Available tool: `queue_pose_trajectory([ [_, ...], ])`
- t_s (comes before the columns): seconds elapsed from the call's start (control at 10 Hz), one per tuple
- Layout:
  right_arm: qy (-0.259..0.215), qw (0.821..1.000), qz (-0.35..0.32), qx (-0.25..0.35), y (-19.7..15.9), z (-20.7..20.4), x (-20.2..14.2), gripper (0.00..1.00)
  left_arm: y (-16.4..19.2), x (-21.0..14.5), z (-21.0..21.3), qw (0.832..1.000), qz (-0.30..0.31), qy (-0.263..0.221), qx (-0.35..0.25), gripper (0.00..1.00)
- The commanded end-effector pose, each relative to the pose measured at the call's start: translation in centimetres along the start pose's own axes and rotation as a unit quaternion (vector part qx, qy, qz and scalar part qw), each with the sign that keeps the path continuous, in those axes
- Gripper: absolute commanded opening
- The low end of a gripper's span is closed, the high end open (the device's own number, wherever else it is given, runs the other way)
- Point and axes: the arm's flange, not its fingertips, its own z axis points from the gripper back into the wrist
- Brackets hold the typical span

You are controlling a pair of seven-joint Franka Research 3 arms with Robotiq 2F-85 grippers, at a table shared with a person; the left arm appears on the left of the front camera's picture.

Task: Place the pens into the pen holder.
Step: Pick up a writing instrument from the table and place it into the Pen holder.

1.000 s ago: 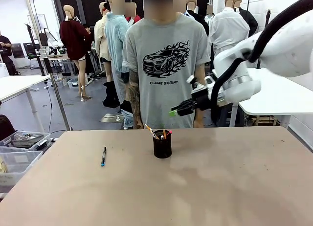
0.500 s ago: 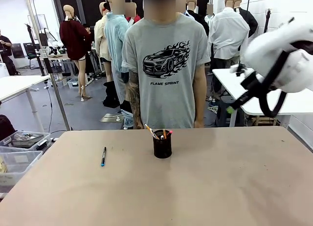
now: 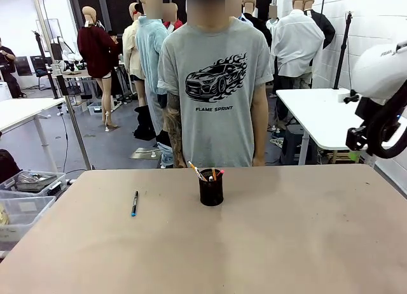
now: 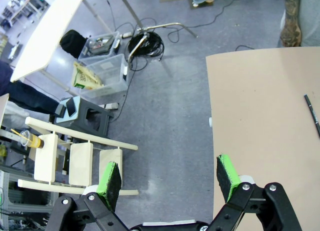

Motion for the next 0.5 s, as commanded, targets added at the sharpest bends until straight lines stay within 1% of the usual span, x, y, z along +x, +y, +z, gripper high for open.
queue_pose_trajectory([
  [0.0,0.038,0.999,-0.033,0.011,-0.49,0.23,0.17,0.59,-0.08,0.02,0.01,1.0,0.0,0.001,0.004,1.0],
  [0.1,0.045,0.998,-0.035,0.006,-0.71,-0.11,-0.16,0.59,-0.08,0.02,0.01,1.0,0.0,0.001,0.004,1.0],
  [0.2,0.023,1.0,-0.018,0.005,-0.5,0.19,-0.48,0.59,-0.08,0.02,0.01,1.0,0.0,0.001,0.004,1.0],
  [0.4,0.023,1.0,-0.018,0.005,-0.5,0.19,-0.48,0.59,-0.08,0.02,0.01,1.0,0.0,0.001,0.004,1.0],
])
